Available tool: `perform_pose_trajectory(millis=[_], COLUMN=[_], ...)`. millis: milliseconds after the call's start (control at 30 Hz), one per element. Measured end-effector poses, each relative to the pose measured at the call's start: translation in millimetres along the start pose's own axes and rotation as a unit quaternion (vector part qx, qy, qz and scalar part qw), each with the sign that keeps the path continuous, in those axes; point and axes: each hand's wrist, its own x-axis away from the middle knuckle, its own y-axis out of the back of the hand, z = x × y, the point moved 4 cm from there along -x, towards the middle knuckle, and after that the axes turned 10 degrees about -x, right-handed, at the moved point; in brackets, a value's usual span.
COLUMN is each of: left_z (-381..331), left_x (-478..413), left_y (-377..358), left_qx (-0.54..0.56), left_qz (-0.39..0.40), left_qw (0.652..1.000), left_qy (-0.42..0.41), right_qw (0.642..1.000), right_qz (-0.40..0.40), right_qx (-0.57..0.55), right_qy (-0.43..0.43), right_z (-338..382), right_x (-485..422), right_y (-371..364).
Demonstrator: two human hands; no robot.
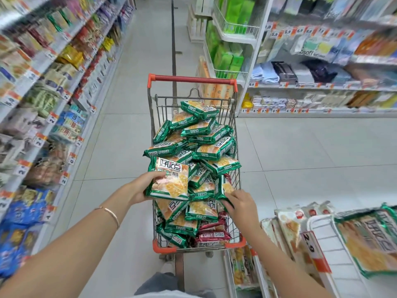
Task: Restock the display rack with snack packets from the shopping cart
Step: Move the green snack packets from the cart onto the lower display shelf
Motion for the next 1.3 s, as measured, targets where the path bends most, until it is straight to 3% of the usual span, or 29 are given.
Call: perform_pose_trajectory(millis=[300, 467, 667, 900, 967, 1000, 1033, 1067, 1133, 1200, 1233, 1300], left_z=[-7.5, -15.2, -8.2, -19.7, -20.8, -20.9, -21.7, -23.9, -31.0, -39.9, -45.6, -60.2], left_x=[-0.9, 7.2, 15.9, 26.5, 23.8, 22.0, 19.5, 18.3, 15.9, 10.9, 8.2, 6.7], left_y=[-24.8, -37.8, -45.2, -73.4, -75.7, -77.3, -80.1, -83.9, -95.0, -105.7, -110.8, -123.7], left_qx=[0.017, 0.049, 0.006, 0.102, 0.115, 0.116, 0.112, 0.107, 0.084, 0.037, 0.005, -0.062], left_qz=[0.028, 0.038, 0.062, 0.082, 0.072, 0.073, 0.080, 0.091, 0.113, 0.127, 0.139, 0.169], left_qw=[0.999, 0.998, 0.998, 0.991, 0.990, 0.990, 0.990, 0.989, 0.989, 0.990, 0.989, 0.982], left_qy=[0.014, 0.017, 0.022, -0.027, -0.038, -0.040, -0.041, -0.044, -0.044, -0.046, -0.049, -0.061], right_qw=[0.971, 0.942, 0.923, 0.941, 0.976, 0.986, 0.974, 0.940, 0.818, 0.663, 0.618, 0.592], right_qz=[-0.111, -0.034, 0.058, 0.031, 0.011, -0.007, -0.018, -0.004, 0.070, 0.146, 0.153, 0.124], right_qx=[-0.007, -0.006, 0.000, -0.020, -0.098, -0.155, -0.209, -0.256, -0.374, -0.521, -0.562, -0.583], right_qy=[0.211, 0.334, 0.381, 0.337, 0.195, 0.059, -0.088, -0.227, -0.432, -0.518, -0.528, -0.542], right_z=[58.9, 66.6, 43.7, 40.6, 41.1, 38.7, 33.3, 28.2, 20.1, 19.0, 19.3, 12.7], right_x=[-19.9, -19.8, -28.3, -33.9, -35.9, -38.5, -40.6, -42.0, -41.2, -40.2, -39.5, -36.8], right_y=[50.6, 46.9, 58.3, 81.1, 89.7, 95.0, 96.1, 94.3, 83.6, 75.9, 76.4, 75.7])
